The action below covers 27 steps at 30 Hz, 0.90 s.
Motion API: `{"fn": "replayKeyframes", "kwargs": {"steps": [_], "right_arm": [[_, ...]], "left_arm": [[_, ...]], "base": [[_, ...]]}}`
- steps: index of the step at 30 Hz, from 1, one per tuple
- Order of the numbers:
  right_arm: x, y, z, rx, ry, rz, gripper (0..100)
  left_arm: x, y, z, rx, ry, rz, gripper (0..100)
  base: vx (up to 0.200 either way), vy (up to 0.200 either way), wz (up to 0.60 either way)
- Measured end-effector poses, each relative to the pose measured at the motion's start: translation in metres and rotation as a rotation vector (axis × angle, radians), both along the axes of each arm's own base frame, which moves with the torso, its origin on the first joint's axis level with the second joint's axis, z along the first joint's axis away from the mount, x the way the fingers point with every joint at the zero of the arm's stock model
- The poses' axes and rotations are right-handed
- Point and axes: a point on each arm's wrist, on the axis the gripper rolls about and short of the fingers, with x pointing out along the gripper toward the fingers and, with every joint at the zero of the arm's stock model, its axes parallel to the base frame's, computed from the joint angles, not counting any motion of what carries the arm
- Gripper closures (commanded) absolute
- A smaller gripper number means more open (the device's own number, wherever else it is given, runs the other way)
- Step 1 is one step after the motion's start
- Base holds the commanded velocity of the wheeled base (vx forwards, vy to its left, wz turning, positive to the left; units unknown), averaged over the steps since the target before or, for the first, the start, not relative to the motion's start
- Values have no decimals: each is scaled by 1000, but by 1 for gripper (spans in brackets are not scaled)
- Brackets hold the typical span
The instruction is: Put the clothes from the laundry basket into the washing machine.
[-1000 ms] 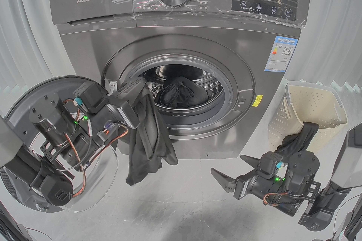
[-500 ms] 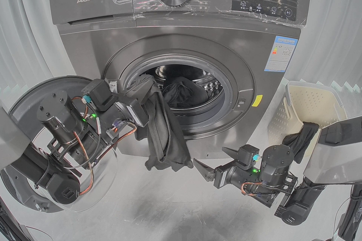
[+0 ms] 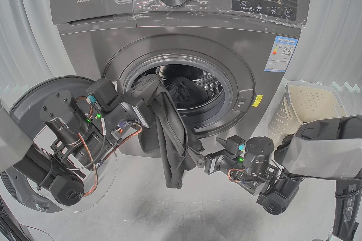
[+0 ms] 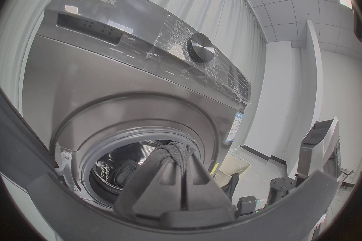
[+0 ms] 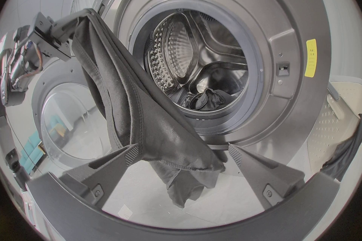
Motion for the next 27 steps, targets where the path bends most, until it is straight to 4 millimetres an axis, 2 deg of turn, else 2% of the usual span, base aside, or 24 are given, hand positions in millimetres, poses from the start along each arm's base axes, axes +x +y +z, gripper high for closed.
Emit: {"fn": "replayKeyframes", "kwargs": {"steps": [5, 10, 27], "right_arm": [[10, 11, -7, -2, -12, 12, 0], [9, 25, -13, -23, -33, 45, 0], [27, 46, -17, -41, -41, 96, 0]], "left_arm": [[-1, -6, -3, 5, 7, -18, 100], [0, -9, -5, 9, 11, -23, 100], [1, -11, -7, 10, 13, -27, 100]], "base": [[0, 0, 0], [0, 0, 0], [0, 0, 0]]}}
